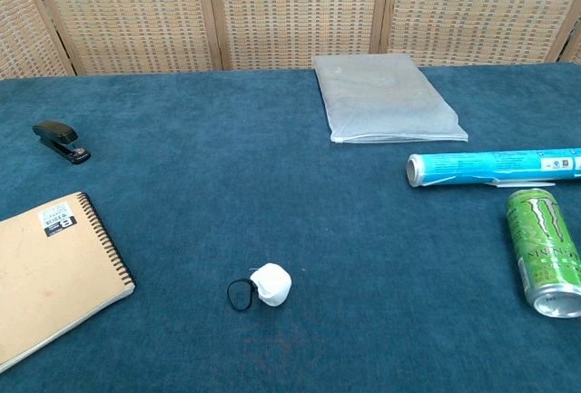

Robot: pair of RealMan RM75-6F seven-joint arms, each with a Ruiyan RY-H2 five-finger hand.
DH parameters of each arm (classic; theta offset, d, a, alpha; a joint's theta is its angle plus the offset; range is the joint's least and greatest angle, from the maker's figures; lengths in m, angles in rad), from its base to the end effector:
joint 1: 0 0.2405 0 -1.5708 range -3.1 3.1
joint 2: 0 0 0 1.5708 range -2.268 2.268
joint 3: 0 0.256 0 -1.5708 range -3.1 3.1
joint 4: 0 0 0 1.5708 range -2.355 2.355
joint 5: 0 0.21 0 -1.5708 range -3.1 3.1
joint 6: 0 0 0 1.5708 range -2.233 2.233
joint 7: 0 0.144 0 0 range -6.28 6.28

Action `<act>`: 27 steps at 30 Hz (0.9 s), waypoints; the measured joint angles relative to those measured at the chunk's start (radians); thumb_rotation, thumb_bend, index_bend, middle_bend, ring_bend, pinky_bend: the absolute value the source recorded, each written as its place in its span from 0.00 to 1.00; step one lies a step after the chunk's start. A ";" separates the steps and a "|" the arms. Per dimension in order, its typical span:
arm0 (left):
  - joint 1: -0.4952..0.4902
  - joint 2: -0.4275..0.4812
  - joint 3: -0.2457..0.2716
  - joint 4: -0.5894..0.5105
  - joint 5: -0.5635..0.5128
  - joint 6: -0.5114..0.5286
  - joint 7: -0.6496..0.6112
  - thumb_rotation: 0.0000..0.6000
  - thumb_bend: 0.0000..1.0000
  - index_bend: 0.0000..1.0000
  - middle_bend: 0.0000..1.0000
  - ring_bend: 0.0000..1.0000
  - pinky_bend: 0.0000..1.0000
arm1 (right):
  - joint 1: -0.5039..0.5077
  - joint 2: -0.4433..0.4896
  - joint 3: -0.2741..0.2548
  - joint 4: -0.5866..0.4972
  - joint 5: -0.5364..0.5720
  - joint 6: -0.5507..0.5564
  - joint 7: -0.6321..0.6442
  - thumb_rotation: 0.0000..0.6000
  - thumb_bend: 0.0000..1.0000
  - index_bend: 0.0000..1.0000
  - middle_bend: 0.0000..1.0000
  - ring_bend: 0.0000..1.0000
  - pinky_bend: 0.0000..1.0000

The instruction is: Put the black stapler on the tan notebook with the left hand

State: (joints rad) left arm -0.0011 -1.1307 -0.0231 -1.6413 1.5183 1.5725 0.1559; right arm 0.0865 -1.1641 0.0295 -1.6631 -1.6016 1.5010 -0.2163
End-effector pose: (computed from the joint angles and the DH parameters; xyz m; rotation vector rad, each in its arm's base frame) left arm -0.3128 0.1490 0.1598 -1.3573 -0.8174 -0.7984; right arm -0.2832 -0.1751 0.1351 1.5119 -0.7615 0.8732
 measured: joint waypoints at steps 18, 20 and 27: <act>-0.003 -0.002 -0.002 0.008 -0.005 -0.008 -0.001 1.00 0.21 0.09 0.00 0.00 0.00 | 0.001 0.002 0.000 -0.001 0.001 -0.001 0.006 1.00 0.17 0.12 0.00 0.00 0.00; -0.006 -0.003 -0.002 0.008 -0.005 -0.012 0.000 1.00 0.21 0.09 0.00 0.00 0.00 | 0.001 0.001 0.001 0.000 0.004 -0.003 0.006 1.00 0.17 0.12 0.00 0.00 0.00; -0.019 -0.001 -0.011 0.011 -0.016 -0.032 -0.001 1.00 0.21 0.09 0.00 0.00 0.00 | 0.002 0.001 0.006 0.002 0.017 -0.006 0.010 1.00 0.17 0.12 0.00 0.00 0.00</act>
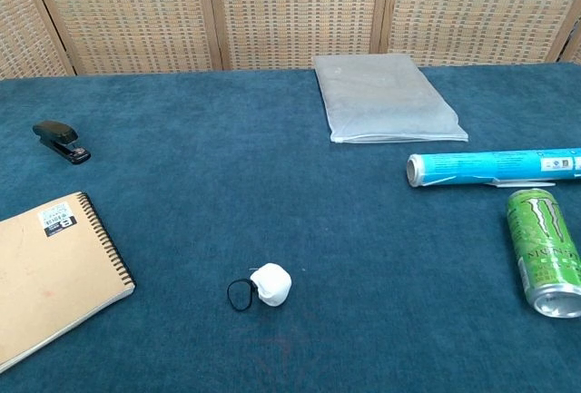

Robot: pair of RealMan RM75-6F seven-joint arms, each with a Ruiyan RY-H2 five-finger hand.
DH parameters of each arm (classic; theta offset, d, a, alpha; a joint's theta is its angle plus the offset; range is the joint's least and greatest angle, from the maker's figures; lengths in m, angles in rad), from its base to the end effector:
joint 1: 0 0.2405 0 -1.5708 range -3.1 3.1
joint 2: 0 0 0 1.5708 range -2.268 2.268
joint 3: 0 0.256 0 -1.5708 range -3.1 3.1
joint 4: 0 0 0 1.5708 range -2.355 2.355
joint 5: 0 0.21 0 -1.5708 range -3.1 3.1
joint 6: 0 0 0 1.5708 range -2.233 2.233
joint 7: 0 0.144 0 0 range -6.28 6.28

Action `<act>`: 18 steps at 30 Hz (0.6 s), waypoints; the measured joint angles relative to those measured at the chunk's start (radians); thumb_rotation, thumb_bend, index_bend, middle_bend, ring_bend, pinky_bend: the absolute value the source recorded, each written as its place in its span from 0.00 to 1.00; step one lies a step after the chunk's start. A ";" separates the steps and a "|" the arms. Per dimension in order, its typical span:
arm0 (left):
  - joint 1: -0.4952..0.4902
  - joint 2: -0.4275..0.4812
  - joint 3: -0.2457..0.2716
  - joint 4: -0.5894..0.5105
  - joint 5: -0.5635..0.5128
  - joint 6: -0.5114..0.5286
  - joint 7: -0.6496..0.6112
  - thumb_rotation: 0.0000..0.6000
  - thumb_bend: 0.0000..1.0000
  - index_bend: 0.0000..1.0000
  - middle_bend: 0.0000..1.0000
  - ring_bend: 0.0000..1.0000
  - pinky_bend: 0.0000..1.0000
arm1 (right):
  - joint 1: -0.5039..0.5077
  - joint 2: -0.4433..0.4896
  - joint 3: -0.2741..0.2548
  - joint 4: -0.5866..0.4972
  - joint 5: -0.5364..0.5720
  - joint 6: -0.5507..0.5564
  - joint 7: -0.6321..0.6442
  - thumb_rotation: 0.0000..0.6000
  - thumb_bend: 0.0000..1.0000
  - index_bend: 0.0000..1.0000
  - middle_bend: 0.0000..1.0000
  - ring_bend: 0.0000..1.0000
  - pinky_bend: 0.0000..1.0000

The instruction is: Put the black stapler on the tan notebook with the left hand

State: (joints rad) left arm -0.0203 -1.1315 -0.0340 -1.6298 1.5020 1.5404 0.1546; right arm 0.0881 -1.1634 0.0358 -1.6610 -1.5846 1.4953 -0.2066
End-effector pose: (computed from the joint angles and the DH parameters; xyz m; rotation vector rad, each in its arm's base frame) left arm -0.3152 0.1572 0.1585 -1.3699 -0.8206 -0.7863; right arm -0.2855 -0.1772 0.1363 1.4979 -0.7744 0.8701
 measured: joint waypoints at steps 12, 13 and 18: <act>-0.161 0.035 -0.080 0.051 -0.083 -0.229 0.013 1.00 0.23 0.12 0.00 0.00 0.00 | 0.015 -0.014 0.020 0.022 0.074 -0.050 -0.010 1.00 0.17 0.12 0.00 0.00 0.00; -0.191 0.036 -0.092 0.070 -0.099 -0.273 0.021 1.00 0.23 0.13 0.00 0.00 0.00 | 0.016 -0.014 0.024 0.024 0.081 -0.051 -0.009 1.00 0.17 0.12 0.00 0.00 0.00; -0.328 0.029 -0.144 0.175 -0.172 -0.441 0.055 1.00 0.23 0.14 0.00 0.00 0.00 | 0.019 -0.017 0.040 0.041 0.121 -0.061 0.005 1.00 0.17 0.12 0.00 0.00 0.00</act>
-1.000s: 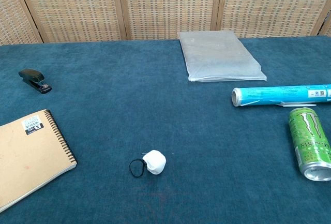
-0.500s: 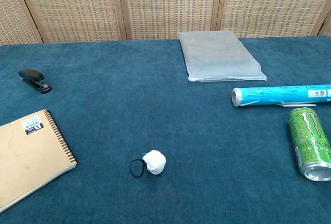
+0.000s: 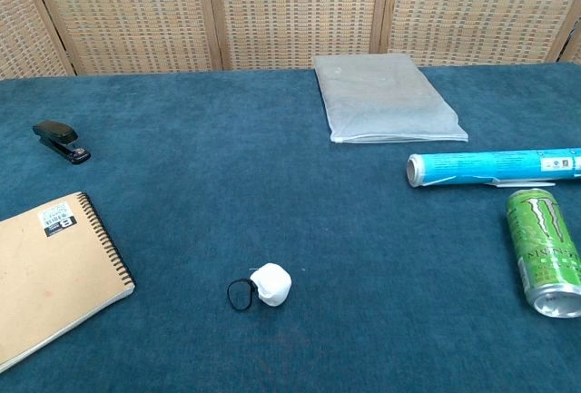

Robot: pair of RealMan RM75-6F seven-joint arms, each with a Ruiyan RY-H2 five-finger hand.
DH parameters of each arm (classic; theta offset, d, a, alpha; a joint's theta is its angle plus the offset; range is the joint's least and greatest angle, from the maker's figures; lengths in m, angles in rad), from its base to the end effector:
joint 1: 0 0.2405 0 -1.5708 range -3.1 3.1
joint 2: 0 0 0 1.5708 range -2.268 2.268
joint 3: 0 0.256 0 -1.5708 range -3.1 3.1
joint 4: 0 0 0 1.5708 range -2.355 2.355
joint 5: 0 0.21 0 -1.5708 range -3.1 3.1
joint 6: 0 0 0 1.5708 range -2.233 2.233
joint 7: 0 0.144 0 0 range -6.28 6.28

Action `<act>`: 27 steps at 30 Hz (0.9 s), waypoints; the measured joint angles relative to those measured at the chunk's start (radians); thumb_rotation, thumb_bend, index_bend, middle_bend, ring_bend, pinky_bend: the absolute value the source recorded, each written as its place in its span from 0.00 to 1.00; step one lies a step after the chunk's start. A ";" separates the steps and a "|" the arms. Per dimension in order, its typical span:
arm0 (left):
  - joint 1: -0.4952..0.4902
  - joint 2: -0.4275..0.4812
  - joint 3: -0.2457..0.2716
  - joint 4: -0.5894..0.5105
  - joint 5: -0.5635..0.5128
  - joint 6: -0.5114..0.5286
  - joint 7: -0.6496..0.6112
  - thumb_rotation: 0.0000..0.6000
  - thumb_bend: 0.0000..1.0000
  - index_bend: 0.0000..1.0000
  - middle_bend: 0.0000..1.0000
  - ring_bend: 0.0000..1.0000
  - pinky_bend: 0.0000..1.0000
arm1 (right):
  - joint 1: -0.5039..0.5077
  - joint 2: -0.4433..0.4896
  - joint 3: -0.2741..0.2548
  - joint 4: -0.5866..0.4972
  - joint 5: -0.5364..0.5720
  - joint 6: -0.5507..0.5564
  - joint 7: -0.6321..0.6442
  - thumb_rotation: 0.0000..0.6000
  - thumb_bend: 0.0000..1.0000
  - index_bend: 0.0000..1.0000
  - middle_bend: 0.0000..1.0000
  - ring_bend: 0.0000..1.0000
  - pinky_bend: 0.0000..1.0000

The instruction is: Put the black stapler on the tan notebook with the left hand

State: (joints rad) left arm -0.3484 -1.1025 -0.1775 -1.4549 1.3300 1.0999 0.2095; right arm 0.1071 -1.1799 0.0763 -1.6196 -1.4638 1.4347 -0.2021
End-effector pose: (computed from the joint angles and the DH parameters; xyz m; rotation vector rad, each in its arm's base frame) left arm -0.3122 0.2946 0.1667 -1.5721 -0.7167 -0.6111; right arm -0.3048 -0.1927 0.1375 1.4307 -0.8249 0.7930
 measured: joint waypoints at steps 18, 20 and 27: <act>-0.288 -0.161 0.003 0.450 -0.006 -0.384 -0.138 1.00 0.29 0.19 0.04 0.00 0.09 | 0.025 -0.025 0.041 0.098 0.129 -0.079 0.044 1.00 0.17 0.12 0.00 0.00 0.00; -0.317 -0.201 0.014 0.513 0.000 -0.426 -0.155 1.00 0.29 0.19 0.04 0.00 0.09 | 0.026 -0.029 0.041 0.109 0.135 -0.083 0.047 1.00 0.17 0.12 0.00 0.00 0.00; -0.395 -0.333 0.045 0.707 0.017 -0.533 -0.206 1.00 0.30 0.20 0.04 0.00 0.09 | 0.027 -0.036 0.045 0.130 0.154 -0.092 0.056 1.00 0.17 0.12 0.00 0.00 0.00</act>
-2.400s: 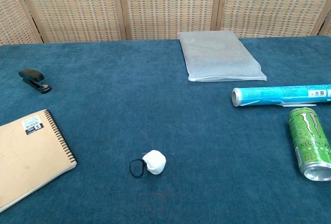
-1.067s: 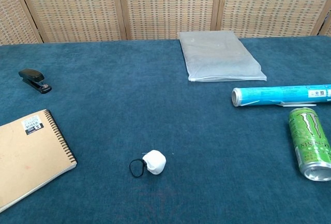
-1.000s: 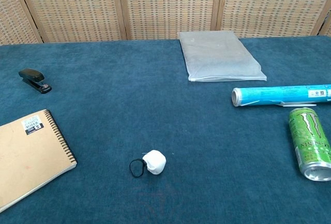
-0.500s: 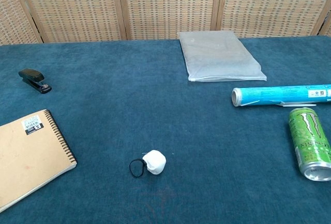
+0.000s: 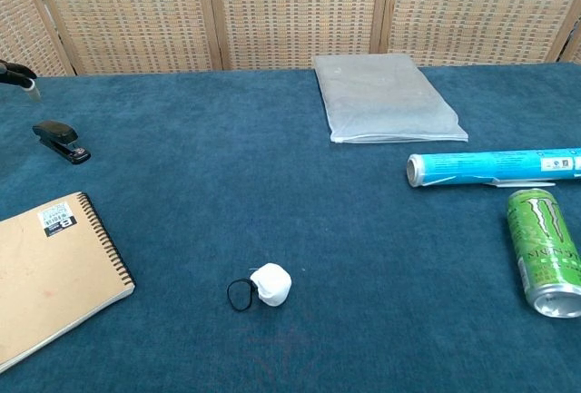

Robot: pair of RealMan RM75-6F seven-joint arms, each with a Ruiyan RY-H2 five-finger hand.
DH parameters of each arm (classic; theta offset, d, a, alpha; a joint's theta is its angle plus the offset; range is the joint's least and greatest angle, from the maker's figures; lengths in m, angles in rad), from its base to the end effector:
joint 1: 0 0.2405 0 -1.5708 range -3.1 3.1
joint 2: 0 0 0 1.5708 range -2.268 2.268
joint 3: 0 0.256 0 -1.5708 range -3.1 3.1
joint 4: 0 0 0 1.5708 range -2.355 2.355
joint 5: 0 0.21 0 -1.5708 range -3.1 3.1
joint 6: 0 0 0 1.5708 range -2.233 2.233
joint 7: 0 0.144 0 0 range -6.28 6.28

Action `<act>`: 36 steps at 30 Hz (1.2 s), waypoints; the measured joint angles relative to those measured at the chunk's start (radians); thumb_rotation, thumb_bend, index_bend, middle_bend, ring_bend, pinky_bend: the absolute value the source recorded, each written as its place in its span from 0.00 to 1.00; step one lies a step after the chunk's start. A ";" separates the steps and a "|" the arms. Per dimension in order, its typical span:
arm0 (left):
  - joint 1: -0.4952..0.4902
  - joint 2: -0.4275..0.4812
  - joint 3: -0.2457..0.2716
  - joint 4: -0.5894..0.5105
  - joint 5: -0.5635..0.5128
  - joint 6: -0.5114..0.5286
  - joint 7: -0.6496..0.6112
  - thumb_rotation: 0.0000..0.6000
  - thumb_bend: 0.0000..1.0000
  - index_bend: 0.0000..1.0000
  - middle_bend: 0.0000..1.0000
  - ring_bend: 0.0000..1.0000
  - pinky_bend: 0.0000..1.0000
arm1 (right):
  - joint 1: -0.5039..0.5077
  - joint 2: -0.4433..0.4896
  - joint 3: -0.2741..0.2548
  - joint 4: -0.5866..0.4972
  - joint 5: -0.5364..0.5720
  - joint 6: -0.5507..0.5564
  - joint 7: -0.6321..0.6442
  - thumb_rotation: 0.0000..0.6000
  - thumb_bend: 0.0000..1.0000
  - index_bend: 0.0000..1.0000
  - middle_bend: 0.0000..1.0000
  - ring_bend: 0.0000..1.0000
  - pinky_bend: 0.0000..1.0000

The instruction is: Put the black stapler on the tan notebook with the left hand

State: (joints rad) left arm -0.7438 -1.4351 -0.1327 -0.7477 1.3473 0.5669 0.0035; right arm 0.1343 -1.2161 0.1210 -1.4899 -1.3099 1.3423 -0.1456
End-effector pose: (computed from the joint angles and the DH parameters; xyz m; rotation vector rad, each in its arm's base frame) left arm -0.3227 0.4367 0.1105 -1.7533 -0.7404 -0.3193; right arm -0.3438 -0.2113 0.1417 1.3287 -0.8999 0.6928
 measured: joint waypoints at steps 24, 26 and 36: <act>-0.108 -0.235 0.080 0.330 0.077 -0.106 -0.170 1.00 0.41 0.37 0.15 0.03 0.20 | 0.005 -0.009 0.005 0.039 0.026 -0.020 0.031 1.00 0.17 0.12 0.00 0.00 0.00; -0.105 -0.248 0.083 0.343 0.081 -0.086 -0.179 1.00 0.44 0.43 0.22 0.09 0.26 | 0.005 -0.009 0.004 0.038 0.020 -0.016 0.032 1.00 0.17 0.12 0.00 0.00 0.00; -0.078 -0.326 0.111 0.442 0.124 0.049 -0.206 1.00 0.50 0.63 0.44 0.31 0.46 | -0.001 -0.011 0.000 0.034 -0.013 0.019 0.042 1.00 0.17 0.12 0.00 0.00 0.00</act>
State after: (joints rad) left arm -0.8216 -1.7611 -0.0218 -0.3054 1.4714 0.6159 -0.2022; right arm 0.1334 -1.2272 0.1210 -1.4562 -1.3232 1.3617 -0.1033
